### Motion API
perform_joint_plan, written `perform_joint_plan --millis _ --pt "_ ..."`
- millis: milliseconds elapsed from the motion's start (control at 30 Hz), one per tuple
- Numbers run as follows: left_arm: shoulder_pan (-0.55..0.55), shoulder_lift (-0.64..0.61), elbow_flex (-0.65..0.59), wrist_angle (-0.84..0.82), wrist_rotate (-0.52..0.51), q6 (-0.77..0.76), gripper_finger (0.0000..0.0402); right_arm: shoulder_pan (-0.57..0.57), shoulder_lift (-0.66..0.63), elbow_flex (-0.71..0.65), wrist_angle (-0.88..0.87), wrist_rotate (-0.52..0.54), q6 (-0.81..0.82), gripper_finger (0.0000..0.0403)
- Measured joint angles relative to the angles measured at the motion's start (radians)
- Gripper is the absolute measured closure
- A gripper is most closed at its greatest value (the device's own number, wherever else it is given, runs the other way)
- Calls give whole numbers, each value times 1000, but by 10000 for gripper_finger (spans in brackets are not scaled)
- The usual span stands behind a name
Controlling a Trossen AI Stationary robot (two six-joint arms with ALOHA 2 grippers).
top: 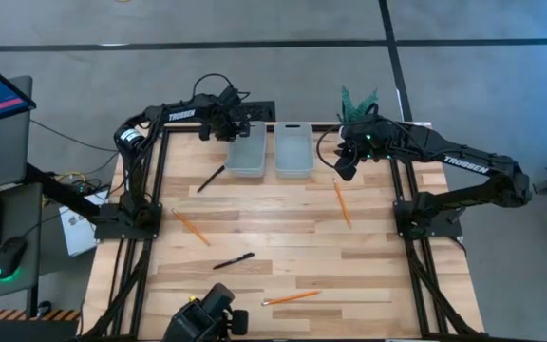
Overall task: Sort pens & pencils
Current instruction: Move the bottom gray bin to the top center of the table
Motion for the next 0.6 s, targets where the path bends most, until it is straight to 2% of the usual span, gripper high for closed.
perform_joint_plan --millis 400,600 --pt "-4 0 1 9 -29 11 394 0 0 0 0 0 0 280" --pt "-6 0 1 9 -23 18 353 0 0 0 0 0 0 280"
